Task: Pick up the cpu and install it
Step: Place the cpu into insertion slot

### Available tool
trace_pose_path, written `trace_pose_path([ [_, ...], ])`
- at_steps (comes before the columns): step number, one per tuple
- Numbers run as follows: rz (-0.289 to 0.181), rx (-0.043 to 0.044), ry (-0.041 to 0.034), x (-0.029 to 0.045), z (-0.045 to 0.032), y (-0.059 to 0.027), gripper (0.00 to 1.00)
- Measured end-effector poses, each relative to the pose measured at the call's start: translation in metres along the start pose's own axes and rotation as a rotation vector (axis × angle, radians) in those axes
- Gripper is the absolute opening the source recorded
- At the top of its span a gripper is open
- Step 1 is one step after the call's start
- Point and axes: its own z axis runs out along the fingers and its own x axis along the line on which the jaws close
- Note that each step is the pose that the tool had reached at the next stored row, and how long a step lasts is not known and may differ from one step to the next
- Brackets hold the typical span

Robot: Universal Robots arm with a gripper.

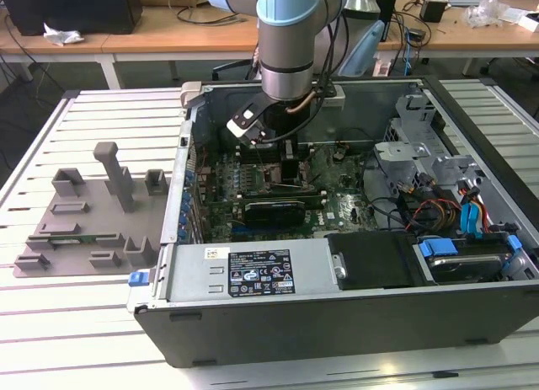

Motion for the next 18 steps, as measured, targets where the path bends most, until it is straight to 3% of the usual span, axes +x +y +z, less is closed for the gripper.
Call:
trace_pose_path([
  [4,-0.019,-0.0008,0.0007,0.0,0.0,0.0001,0.55],
  [18,-0.019,-0.0007,0.0004,0.0009,0.0021,0.0,0.55],
])
